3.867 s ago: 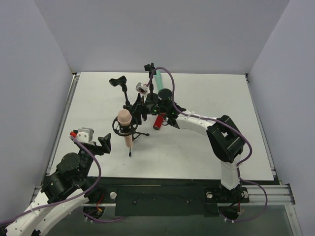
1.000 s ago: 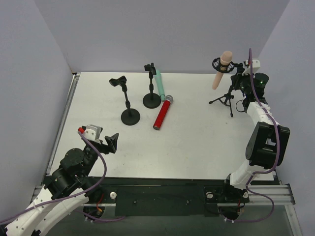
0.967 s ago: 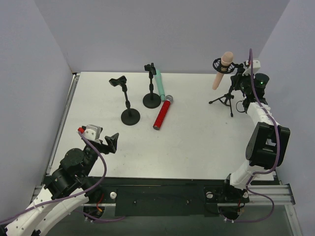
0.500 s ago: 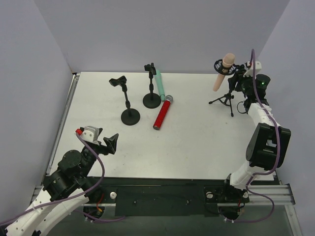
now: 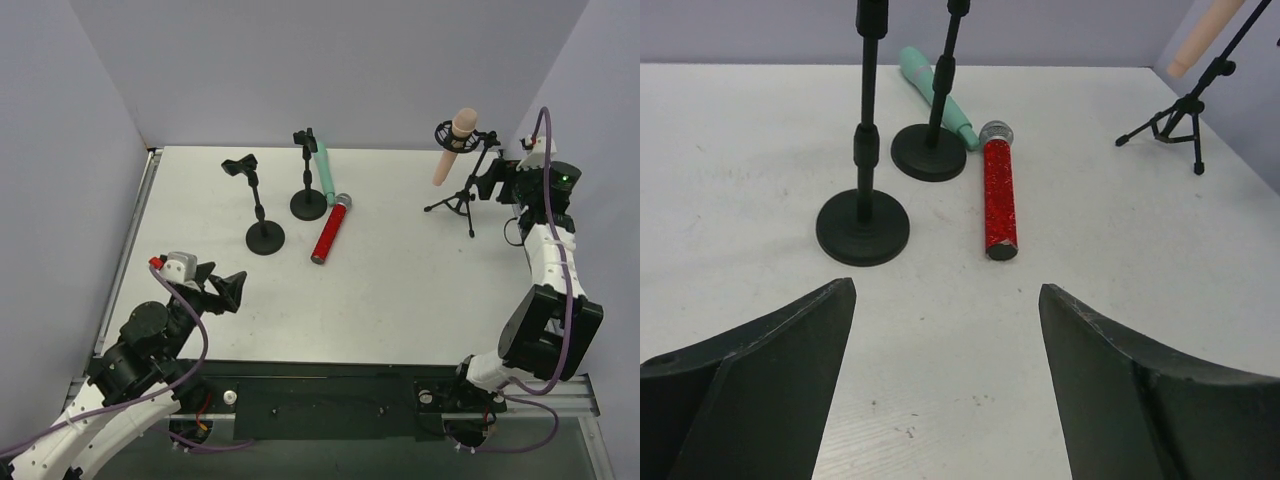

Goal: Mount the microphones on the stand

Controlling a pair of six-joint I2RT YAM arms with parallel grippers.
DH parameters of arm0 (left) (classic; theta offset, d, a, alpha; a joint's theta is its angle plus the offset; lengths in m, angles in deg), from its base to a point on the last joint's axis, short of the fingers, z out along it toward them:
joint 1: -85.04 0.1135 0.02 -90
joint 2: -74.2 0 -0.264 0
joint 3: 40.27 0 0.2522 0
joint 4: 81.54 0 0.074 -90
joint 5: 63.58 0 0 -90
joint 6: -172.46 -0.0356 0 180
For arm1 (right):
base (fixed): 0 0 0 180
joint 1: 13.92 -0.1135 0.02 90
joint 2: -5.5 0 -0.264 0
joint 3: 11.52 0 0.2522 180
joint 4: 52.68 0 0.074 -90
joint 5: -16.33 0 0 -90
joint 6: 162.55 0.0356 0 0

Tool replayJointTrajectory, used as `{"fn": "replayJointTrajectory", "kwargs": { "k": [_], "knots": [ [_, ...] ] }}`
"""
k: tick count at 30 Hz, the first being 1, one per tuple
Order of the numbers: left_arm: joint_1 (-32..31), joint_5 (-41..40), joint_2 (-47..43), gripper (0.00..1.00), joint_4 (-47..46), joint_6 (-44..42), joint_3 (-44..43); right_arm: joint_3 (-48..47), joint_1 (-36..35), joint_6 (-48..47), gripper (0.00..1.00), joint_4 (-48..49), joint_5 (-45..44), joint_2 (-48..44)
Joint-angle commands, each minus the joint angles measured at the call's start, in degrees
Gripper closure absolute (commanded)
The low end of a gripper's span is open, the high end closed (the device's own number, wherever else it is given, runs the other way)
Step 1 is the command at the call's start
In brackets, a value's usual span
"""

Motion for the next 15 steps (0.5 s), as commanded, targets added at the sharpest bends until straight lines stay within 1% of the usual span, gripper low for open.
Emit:
{"fn": "replayJointTrajectory", "kwargs": {
  "k": [1,2,3,4,5,7,8,9,10,11,12,13,14,15],
  "knots": [
    [0.4,1.6,4.9,0.14,-0.8,11.3,-3.5,-0.9,0.6,-6.6,0.23,-18.7,3.9,-7.5],
    [0.3,2.2,5.7,0.14,-2.1,13.5,-3.4,-1.1,0.7,-6.8,0.23,-24.5,5.4,-8.3],
    [0.4,2.5,7.3,0.13,-2.9,14.4,-3.2,-1.1,0.7,-6.9,0.23,-26.5,7.9,-10.0],
    [0.4,2.5,8.2,0.13,-5.2,15.3,-2.8,-1.2,0.6,-7.4,0.23,-31.2,9.1,-10.7],
    [0.4,1.7,10.0,0.1,-6.2,16.0,-2.6,-0.9,0.4,-7.6,0.23,-33.1,11.4,-12.3],
    [0.9,0.9,13.4,0.07,-10.9,17.1,-2.1,-0.1,-0.3,-8.3,0.23,-39.3,15.4,-14.5],
    [1.9,1.0,14.8,0.07,-11.6,17.3,-2.5,0.3,-1.0,-10.8,0.23,-43.2,17.0,-16.0],
    [2.7,2.5,18.2,0.06,-12.4,17.5,-3.1,0.9,-1.4,-12.4,0.23,-48.9,19.4,-16.9],
    [5.7,3.7,19.9,0.06,-12.6,18.0,-4.2,1.2,-2.4,-14.9,0.23,-50.8,20.1,-18.3],
    [7.7,8.1,23.8,0.06,-13.4,18.5,-4.9,2.7,-2.8,-15.7,0.23,-53.5,21.8,-19.4],
    [13.1,11.0,25.8,0.06,-14.5,20.2,-5.6,3.9,-3.5,-17.5,0.22,-54.4,22.9,-21.0],
    [16.6,18.4,28.9,0.06,-17.9,21.2,-5.6,5.9,-3.5,-17.9,0.22,-54.4,25.8,-22.1],
    [22.1,21.8,30.9,0.05,-19.7,23.2,-4.9,7.2,-3.3,-18.6,0.22,-54.2,26.7,-23.6],
    [25.3,28.7,34.4,0.05,-25.7,24.3,-4.0,9.0,-3.1,-18.5,0.21,-53.1,27.5,-24.4]
  ]
}}
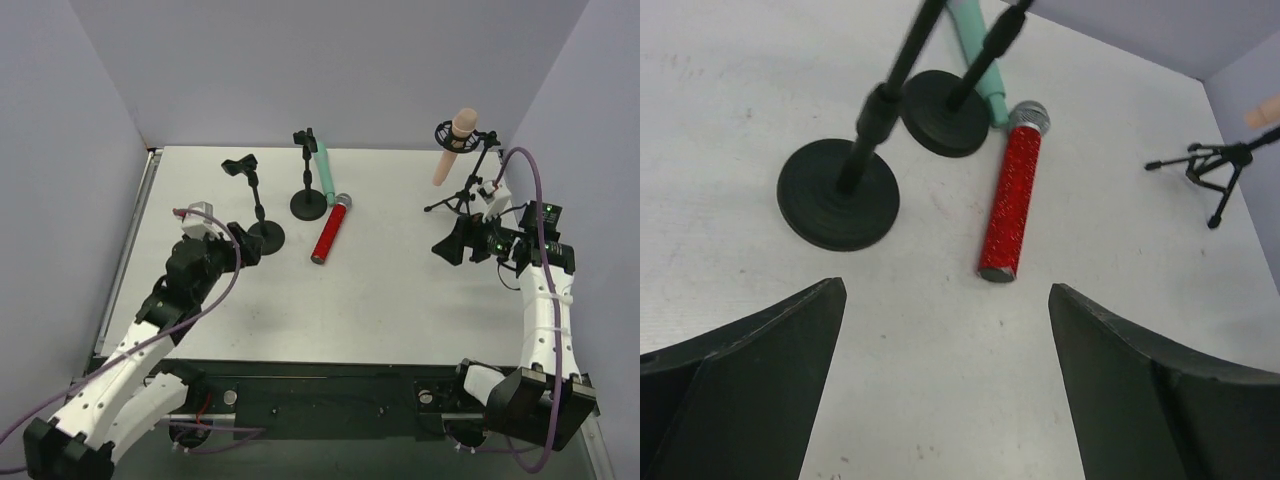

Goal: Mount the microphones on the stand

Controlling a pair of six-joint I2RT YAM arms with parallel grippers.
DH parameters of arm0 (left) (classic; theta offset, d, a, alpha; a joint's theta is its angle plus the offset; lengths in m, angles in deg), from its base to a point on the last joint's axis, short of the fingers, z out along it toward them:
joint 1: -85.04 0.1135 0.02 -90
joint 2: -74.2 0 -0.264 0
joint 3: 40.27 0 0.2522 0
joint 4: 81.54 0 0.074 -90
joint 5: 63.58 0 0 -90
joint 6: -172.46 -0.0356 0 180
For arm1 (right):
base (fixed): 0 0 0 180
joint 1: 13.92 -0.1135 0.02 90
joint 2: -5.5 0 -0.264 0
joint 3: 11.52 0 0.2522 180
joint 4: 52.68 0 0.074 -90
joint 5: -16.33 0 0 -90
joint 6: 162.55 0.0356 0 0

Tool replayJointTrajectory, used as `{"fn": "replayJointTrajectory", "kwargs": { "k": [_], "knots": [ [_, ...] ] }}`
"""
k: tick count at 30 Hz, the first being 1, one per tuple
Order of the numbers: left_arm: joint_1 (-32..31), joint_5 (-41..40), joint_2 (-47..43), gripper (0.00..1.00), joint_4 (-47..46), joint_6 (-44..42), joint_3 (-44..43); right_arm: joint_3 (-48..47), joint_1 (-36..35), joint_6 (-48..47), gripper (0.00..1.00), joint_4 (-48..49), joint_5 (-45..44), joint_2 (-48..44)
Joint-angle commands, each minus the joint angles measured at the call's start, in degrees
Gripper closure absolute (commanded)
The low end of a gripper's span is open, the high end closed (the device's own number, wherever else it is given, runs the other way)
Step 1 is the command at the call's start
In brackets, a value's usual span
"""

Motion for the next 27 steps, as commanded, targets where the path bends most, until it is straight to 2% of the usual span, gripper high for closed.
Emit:
{"fn": "replayJointTrajectory", "kwargs": {
  "k": [1,2,5,7,10,12,17,20,22,27],
  "knots": [
    [15.9,21.5,9.5,0.05,-17.3,7.0,-0.6,5.6,0.1,-4.5,0.2,-7.0,9.6,-5.0],
    [17.4,24.1,12.9,0.05,-21.3,6.7,-0.4,7.0,0.7,-4.1,0.19,-5.9,10.2,-5.6],
    [19.8,24.1,18.7,0.05,-26.9,4.1,-0.4,7.8,1.0,-3.9,0.19,-5.4,11.1,-6.7],
    [21.0,26.3,20.6,0.08,-33.5,4.5,1.1,7.6,1.0,-4.1,0.19,-5.6,11.9,-6.4],
    [21.1,25.1,22.7,0.1,-45.6,1.6,4.7,7.0,1.0,-5.9,0.19,-7.6,11.8,-5.8],
    [21.0,24.2,24.7,0.12,-49.7,-0.5,5.4,6.3,1.0,-8.2,0.2,-10.2,11.9,-5.0],
    [20.3,22.5,31.9,0.18,-58.2,-8.9,5.0,4.8,1.0,-14.6,0.2,-15.7,12.9,-3.4],
    [18.2,21.8,36.3,0.22,-62.7,-16.9,3.4,4.2,1.1,-16.8,0.2,-18.0,13.3,-3.2],
    [17.7,21.6,39.9,0.23,-64.9,-19.5,2.1,3.8,1.0,-18.1,0.2,-19.3,13.7,-3.0],
    [16.9,22.7,46.5,0.34,-67.5,-23.4,-2.5,3.2,1.3,-20.4,0.2,-21.6,14.3,-3.1]
  ]
}}
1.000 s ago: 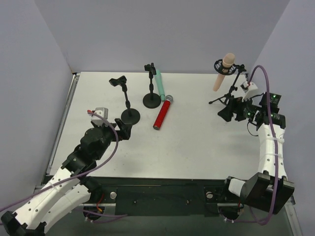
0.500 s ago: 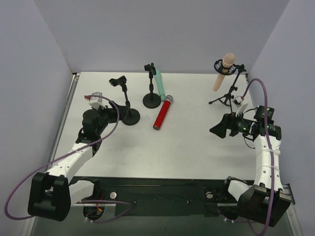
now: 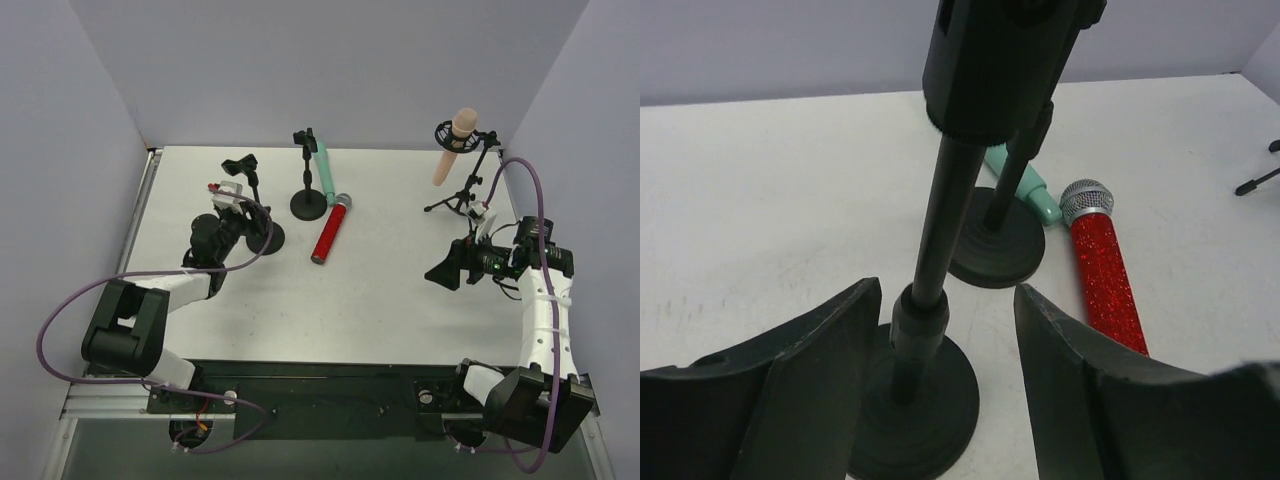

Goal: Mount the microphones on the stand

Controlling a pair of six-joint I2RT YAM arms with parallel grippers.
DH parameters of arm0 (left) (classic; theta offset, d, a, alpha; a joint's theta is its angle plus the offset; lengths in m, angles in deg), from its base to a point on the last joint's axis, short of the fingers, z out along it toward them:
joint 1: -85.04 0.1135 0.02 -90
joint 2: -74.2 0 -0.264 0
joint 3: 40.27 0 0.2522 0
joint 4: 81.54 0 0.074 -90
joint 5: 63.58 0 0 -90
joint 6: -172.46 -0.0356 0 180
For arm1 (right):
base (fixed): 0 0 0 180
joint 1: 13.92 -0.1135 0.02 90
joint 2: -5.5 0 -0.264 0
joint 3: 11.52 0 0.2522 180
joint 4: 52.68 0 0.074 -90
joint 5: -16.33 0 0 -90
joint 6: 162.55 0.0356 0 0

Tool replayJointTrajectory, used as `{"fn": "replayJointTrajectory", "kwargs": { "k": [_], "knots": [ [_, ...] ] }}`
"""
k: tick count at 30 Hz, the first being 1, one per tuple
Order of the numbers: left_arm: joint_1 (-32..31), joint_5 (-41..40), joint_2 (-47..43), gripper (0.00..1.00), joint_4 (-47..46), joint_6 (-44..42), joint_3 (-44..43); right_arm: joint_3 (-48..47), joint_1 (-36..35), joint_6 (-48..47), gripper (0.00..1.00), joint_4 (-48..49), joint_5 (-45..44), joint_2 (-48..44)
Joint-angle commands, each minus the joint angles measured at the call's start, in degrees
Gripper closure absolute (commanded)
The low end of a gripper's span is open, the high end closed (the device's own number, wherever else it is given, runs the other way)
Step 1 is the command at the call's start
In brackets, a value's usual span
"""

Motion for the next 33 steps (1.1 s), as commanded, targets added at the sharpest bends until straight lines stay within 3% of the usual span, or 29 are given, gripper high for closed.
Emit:
{"fn": "replayJointTrajectory", "kwargs": {
  "k": [1,6,10,12,13,14,18,22,26,33],
  "knots": [
    [-0.6,0.9,4.0,0.38,-8.3,-6.4,-5.9,-2.3,0.7,-4.6,0.2,-4.3,3.5,0.1],
    [-1.5,0.1,7.4,0.47,-8.3,-7.2,-8.9,-3.0,0.8,-6.6,0.2,-6.3,3.6,1.0],
    [-2.1,-1.1,8.5,0.63,-9.8,-7.8,-8.5,-3.5,0.9,-8.0,0.2,-7.7,3.9,1.5],
    [-2.4,-1.1,8.1,0.8,-10.7,-8.8,-7.8,-3.5,0.9,-8.4,0.2,-8.2,3.8,1.7],
    [-2.4,-1.0,7.4,0.96,-10.7,-9.1,-7.3,-3.6,0.9,-8.5,0.2,-8.4,3.8,1.8],
    [-2.5,-1.0,6.8,1.0,-10.5,-9.8,-7.2,-3.6,0.9,-8.8,0.2,-8.7,3.8,2.0],
    [-2.8,1.0,-0.4,1.0,-6.7,-11.7,-5.9,-3.9,0.9,-10.4,0.2,-10.0,4.2,2.6],
    [-5.2,2.8,-9.6,1.0,2.7,-11.0,-5.5,-4.5,0.9,-12.9,0.2,-12.2,4.2,3.4],
    [-13.0,0.1,-17.1,1.0,15.9,-11.1,-6.1,-5.2,0.9,-16.1,0.2,-15.6,4.2,4.3],
    [-27.6,-2.9,-19.5,1.0,18.2,-3.2,-7.1,-6.1,0.9,-19.6,0.2,-18.4,3.7,5.6]
  ]
}}
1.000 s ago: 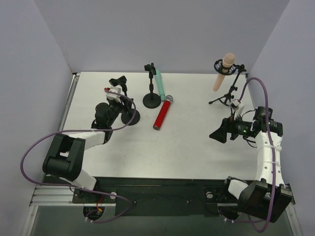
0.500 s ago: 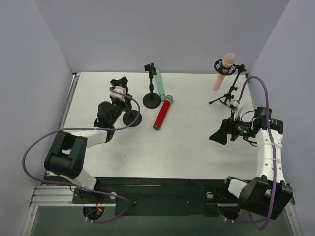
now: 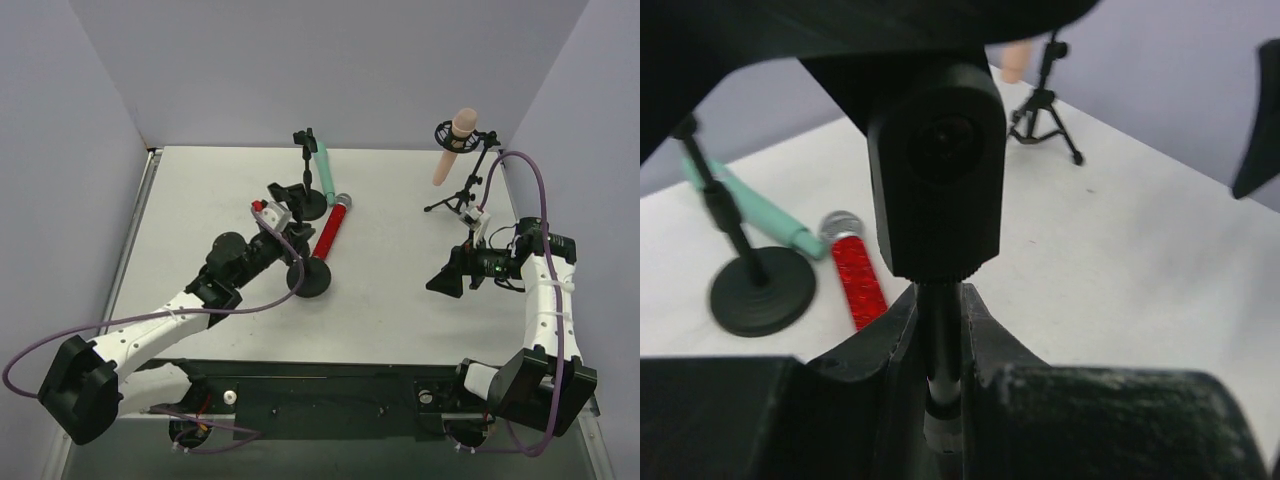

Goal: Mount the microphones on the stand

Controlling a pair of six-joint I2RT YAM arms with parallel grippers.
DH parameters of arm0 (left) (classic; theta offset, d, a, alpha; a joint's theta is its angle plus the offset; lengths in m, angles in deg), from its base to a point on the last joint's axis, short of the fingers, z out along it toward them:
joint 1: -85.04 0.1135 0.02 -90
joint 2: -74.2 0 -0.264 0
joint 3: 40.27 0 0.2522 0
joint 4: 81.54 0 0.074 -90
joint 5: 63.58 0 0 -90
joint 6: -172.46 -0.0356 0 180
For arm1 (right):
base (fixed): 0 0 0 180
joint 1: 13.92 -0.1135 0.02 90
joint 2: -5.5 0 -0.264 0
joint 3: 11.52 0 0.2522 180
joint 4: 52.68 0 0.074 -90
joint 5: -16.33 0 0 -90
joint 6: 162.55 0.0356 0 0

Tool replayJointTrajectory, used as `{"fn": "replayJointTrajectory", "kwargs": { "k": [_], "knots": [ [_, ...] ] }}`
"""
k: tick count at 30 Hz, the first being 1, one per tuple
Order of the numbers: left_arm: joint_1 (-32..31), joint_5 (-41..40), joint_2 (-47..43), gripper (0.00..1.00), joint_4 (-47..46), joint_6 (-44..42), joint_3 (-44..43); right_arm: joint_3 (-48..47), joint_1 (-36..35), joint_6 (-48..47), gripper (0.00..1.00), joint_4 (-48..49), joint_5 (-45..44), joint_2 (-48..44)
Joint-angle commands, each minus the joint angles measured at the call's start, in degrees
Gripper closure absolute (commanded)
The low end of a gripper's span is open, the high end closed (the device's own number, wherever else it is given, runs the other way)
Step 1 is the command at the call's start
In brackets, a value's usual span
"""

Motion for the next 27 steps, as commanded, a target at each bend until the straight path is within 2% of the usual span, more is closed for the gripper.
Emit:
{"fn": "replayJointTrajectory", "kwargs": {
  "k": [1,5,12,21,24,25,26,27],
  "knots": [
    [-7.9,-3.2,2.2,1.0,-1.4,4.2,-4.5,-2.3,0.4,-4.1,0.2,-4.5,2.3,0.8],
    [-13.6,-6.8,10.9,1.0,-5.3,2.6,-9.5,-2.4,0.5,-4.8,0.2,-5.1,2.0,0.9],
    [-17.9,-11.3,25.6,1.0,-11.2,0.1,-17.7,-2.3,1.1,-5.4,0.2,-5.3,1.8,0.8],
    [-19.5,-11.5,32.6,0.99,-11.6,-1.4,-21.2,-2.8,1.4,-7.7,0.2,-7.6,2.1,1.9],
    [-19.7,-11.9,32.7,0.86,-10.5,-1.0,-20.8,-3.2,1.5,-8.7,0.2,-8.8,2.0,2.4],
    [-19.8,-12.1,32.6,0.75,-10.2,-0.8,-20.8,-3.3,1.5,-9.6,0.2,-9.1,2.1,2.7],
    [-20.0,-12.1,31.9,0.7,-9.6,-0.7,-20.2,-3.4,1.5,-10.4,0.2,-10.0,2.1,3.0],
    [-20.2,-12.1,31.5,0.6,-9.3,-0.5,-19.9,-3.7,1.5,-11.0,0.2,-10.5,2.2,3.4]
  ]
}}
